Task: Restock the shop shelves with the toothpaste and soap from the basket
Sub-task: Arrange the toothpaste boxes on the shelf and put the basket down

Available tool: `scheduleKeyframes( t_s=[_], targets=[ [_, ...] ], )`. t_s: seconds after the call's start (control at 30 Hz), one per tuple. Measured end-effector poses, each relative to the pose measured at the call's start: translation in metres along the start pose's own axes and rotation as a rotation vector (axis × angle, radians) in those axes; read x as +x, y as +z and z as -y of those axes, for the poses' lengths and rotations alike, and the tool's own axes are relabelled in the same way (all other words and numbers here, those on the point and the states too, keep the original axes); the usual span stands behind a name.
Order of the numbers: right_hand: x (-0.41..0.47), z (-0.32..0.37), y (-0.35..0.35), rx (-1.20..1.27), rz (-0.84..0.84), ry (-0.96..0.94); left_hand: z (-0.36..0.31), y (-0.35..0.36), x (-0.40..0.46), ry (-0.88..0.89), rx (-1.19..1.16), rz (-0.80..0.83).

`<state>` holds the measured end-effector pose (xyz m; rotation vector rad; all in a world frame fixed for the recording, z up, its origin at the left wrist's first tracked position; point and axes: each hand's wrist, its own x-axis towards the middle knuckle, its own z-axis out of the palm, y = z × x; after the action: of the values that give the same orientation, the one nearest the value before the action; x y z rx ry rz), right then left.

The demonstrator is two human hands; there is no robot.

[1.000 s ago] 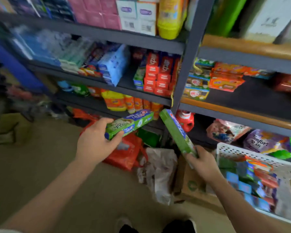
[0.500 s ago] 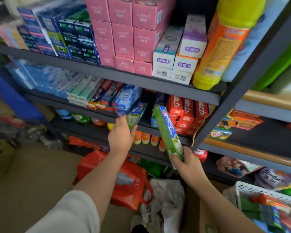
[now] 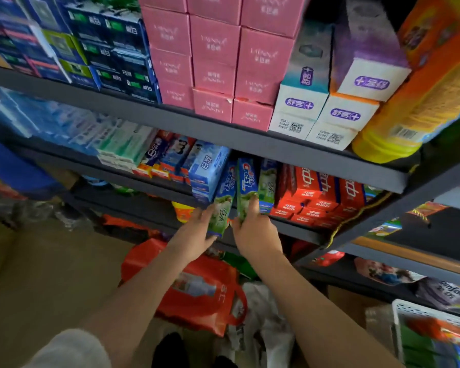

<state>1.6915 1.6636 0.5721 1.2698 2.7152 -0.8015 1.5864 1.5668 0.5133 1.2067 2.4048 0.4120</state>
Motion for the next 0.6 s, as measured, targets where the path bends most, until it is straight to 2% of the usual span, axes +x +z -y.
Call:
scheduleKeyframes(
  t_s=[0.23,0.33,0.4,0.5,0.6],
  targets=[
    [0.037,0.015,0.026,-0.18,0.059,0.162,0.009,-0.027,0.008,0.122,0.276,0.068],
    [0.03,0.007,0.023,-0.173,0.076,0.064,0.013,-0.029,0.016,0.177,0.328,0.022],
    [0.02,-0.005,0.019,-0.29,0.087,-0.02,0.013,-0.026,0.023,0.24,0.367,-0.06],
    [0.01,-0.017,0.027,-0.559,-0.102,-0.045,0.01,-0.02,0.034,0.298,0.394,-0.121],
    [0.016,-0.019,0.039,-0.607,-0.223,-0.046,0.012,-0.015,0.046,0.302,0.467,-0.18]
  ],
)
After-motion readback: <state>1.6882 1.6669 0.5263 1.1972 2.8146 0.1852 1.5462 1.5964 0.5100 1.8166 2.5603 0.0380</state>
